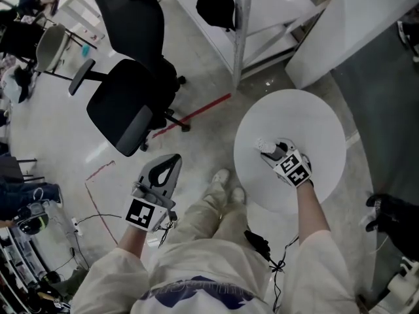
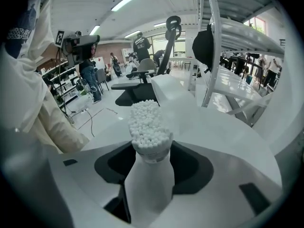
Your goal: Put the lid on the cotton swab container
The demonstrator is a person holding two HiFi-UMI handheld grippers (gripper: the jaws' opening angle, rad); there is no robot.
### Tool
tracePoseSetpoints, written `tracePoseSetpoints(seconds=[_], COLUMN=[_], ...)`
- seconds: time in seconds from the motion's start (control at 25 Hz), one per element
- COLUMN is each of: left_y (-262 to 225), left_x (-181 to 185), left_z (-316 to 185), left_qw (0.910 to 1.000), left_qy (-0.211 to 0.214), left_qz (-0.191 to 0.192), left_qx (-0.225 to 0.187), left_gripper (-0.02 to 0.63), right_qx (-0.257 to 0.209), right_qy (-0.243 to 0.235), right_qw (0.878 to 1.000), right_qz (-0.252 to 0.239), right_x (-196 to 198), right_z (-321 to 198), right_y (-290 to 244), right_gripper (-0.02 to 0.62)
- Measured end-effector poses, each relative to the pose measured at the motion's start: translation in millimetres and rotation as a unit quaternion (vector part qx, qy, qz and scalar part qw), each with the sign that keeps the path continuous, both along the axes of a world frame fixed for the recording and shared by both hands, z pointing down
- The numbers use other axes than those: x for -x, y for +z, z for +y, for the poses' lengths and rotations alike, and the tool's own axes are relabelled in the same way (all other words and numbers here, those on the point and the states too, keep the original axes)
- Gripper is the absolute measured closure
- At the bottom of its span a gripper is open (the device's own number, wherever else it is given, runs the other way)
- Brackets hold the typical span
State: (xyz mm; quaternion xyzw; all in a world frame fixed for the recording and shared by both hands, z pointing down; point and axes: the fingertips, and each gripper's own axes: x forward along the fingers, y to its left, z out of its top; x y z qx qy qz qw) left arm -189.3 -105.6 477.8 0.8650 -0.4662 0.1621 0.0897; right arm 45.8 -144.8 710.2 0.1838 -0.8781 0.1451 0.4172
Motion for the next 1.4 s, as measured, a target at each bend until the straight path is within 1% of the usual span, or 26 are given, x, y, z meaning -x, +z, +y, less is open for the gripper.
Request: tracePoseSetpoints(seconds=[0.08,0.12,0.16,0.2,0.28,0.36,0.44,0.48,0.52,0.56,0.72,0.76,0.8,0.92,1.08,1.16,1.4], left_y=[6,11,16,23,40,61,81,90,97,104,122,126,131,146,161,164,164], left_x=[-14,-23,-32,-42,-63,-84,-105,-115,-126,-137,-178,-187,-195,-214,-229,-233,-236], left_z=[-11,-18,-26,-34,-48,-60,-71,-77,-85,-93,-122,-126,-128,-127,-118,-113,-104], left_qw=[0.998,0.9952,0.991,0.985,0.9685,0.9488,0.9282,0.9198,0.9137,0.9099,0.9059,0.9035,0.8997,0.8847,0.8676,0.8612,0.8513], left_qy=[0.055,0.087,0.121,0.157,0.226,0.284,0.331,0.347,0.358,0.365,0.377,0.383,0.39,0.416,0.445,0.457,0.475], left_qz=[-0.031,-0.045,-0.058,-0.072,-0.104,-0.136,-0.169,-0.182,-0.191,-0.195,-0.191,-0.19,-0.192,-0.205,-0.216,-0.218,-0.218], left_qx=[0.0,0.0,0.001,0.003,0.006,0.015,0.02,0.021,0.021,0.022,0.027,0.031,0.035,0.045,0.048,0.048,0.042], left_gripper=[0.606,0.606,0.603,0.587,0.525,0.487,0.486,0.486,0.486,0.486,0.486,0.486,0.486,0.486,0.488,0.488,0.503], right_qx=[-0.001,-0.001,-0.002,-0.002,-0.002,-0.002,-0.002,-0.002,-0.003,-0.003,-0.003,-0.003,-0.003,-0.003,0.0,0.001,0.002], right_qy=[-0.004,-0.006,-0.008,-0.01,-0.012,-0.013,-0.012,-0.011,-0.011,-0.011,-0.018,-0.021,-0.024,-0.031,-0.027,-0.026,-0.032], right_qw=[1.0,1.0,1.0,1.0,1.0,1.0,1.0,1.0,1.0,1.0,1.0,1.0,1.0,0.999,1.0,1.0,0.999], right_qz=[0.0,0.0,0.001,0.002,0.003,0.002,0.001,0.0,0.0,0.0,0.007,0.009,0.012,0.017,0.012,0.011,0.012], right_x=[0,0,0,-1,-1,-1,-1,-1,-2,-3,-4,-4,-4,-6,-8,-8,-8], right_z=[-1,-1,-1,-2,-1,0,1,2,2,2,2,2,2,1,1,2,2], right_y=[0,0,0,0,2,5,5,5,5,5,7,7,7,9,19,20,22], right_gripper=[0.362,0.362,0.364,0.364,0.364,0.365,0.365,0.365,0.367,0.367,0.37,0.371,0.372,0.374,0.376,0.376,0.377])
